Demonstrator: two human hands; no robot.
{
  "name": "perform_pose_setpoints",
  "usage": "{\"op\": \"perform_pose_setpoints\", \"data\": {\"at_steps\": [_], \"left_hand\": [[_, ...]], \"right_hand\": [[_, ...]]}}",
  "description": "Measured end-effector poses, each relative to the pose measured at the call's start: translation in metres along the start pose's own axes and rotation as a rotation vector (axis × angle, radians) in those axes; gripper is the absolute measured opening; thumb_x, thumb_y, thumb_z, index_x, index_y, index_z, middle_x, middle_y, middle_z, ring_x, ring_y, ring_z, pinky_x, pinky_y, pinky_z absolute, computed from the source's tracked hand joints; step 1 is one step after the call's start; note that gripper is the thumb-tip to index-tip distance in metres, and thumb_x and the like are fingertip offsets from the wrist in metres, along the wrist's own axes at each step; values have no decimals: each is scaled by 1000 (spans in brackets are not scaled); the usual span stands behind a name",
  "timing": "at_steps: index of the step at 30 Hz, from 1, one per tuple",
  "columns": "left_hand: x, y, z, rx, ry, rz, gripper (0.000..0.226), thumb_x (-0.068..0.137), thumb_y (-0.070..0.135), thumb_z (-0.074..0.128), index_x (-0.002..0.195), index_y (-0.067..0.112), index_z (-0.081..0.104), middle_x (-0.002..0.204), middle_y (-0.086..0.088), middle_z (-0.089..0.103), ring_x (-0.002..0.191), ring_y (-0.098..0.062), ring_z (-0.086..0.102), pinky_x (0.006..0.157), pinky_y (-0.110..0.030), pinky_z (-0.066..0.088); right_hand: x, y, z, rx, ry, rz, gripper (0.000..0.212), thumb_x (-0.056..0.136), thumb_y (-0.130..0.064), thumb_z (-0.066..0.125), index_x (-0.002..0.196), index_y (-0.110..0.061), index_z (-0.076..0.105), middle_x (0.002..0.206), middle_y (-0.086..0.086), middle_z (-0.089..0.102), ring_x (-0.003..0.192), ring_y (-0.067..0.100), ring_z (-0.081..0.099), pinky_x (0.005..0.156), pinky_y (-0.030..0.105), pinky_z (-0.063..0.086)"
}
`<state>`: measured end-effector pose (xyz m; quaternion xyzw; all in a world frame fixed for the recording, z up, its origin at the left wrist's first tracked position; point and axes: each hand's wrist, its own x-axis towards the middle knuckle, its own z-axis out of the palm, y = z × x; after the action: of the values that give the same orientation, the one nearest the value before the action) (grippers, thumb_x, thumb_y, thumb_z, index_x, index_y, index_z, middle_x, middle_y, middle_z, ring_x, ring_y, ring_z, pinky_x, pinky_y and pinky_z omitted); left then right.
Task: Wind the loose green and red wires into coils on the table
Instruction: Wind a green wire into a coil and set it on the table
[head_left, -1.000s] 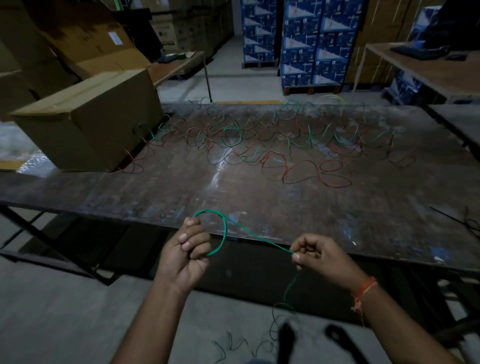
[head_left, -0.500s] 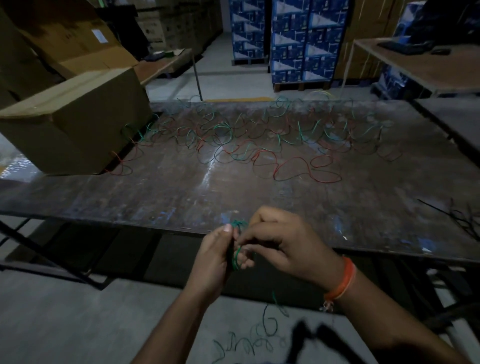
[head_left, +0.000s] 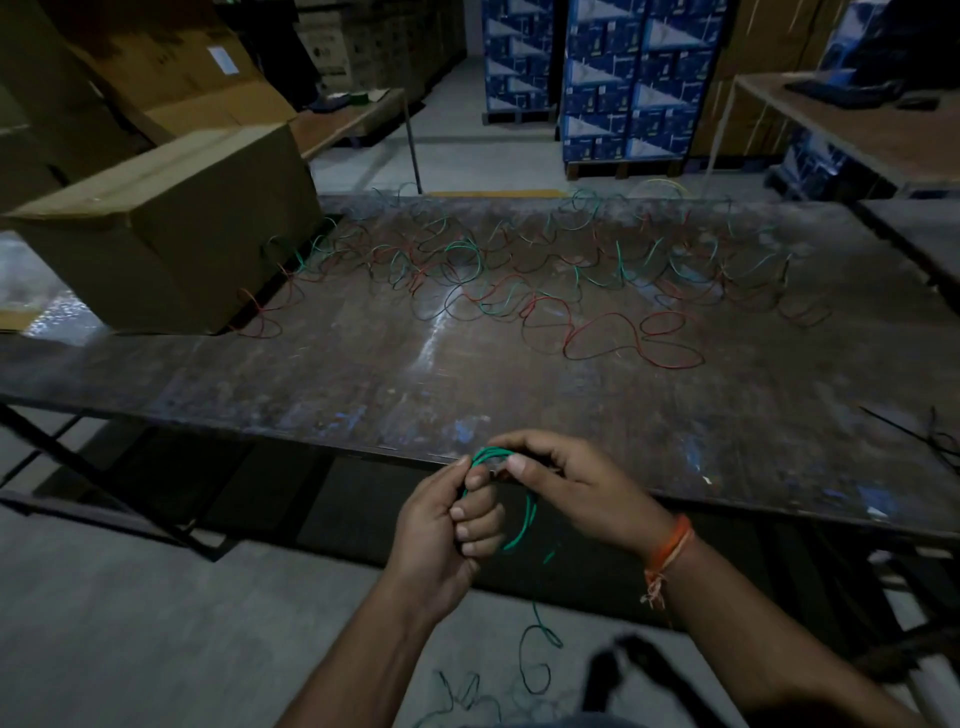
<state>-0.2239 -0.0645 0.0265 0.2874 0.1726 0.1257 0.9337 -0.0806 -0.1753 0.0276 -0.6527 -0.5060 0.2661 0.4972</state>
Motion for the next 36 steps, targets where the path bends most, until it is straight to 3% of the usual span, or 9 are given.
{"op": "perform_pose_setpoints", "data": {"at_steps": [5,7,12,15,19,23,28,34,36], "left_hand": [[-1,-9,1,-43,46,-40,26,95,22,39,71,14,45,50,5,30,39,-7,30,37,-18,24],[-1,-5,0,-47,0,-122,22,91,20,44,70,15,44,51,4,31,42,-8,28,38,-19,24],[1,8,-8,-97,-162,-201,21,86,19,63,72,15,49,48,10,32,42,-4,20,38,-18,18],[2,1,-5,-143,-180,-220,22,91,23,52,71,16,49,48,11,29,41,-4,19,39,-18,17],[4,-2,-7,-169,-181,-241,29,98,25,43,71,17,48,50,12,24,42,-4,20,42,-19,14],[4,3,-5,-171,-141,-222,30,98,20,44,68,19,47,50,12,20,41,-3,16,43,-18,9],[11,22,-26,-300,-232,-185,29,100,23,38,74,18,50,53,10,26,45,-5,22,45,-20,15],[17,40,-42,-312,-155,-66,30,100,24,42,72,17,51,52,9,30,44,-5,24,43,-20,18],[20,39,-38,-260,-74,-3,30,100,25,45,71,18,50,51,9,32,42,-4,27,41,-19,20]], "right_hand": [[1,6,1,-329,88,-82,28,99,-25,47,114,-21,70,85,-9,64,84,8,59,79,33,48],[2,10,0,-294,43,-58,26,99,-24,46,114,-23,68,82,-11,59,82,8,56,79,34,46],[-6,6,-3,970,-23,251,33,90,-6,58,123,-4,54,78,11,57,70,18,58,69,28,54],[-5,5,-8,1166,-92,338,30,85,-3,59,112,-11,50,71,10,53,61,21,55,61,34,54],[-7,9,-9,968,-12,302,27,84,-2,61,107,-10,48,70,12,54,58,21,57,55,28,51],[-14,19,-15,671,-41,174,26,86,-2,65,108,-1,52,80,17,59,66,18,62,63,22,52],[-28,47,-39,283,-36,216,27,83,-10,71,103,3,59,78,10,60,68,14,62,68,23,53],[-49,68,-41,40,450,237,10,90,-4,72,85,-10,66,70,3,60,62,12,57,61,23,50],[-48,55,-40,-252,420,109,11,91,-13,73,81,-17,70,73,-3,66,68,10,59,65,25,48]]}}
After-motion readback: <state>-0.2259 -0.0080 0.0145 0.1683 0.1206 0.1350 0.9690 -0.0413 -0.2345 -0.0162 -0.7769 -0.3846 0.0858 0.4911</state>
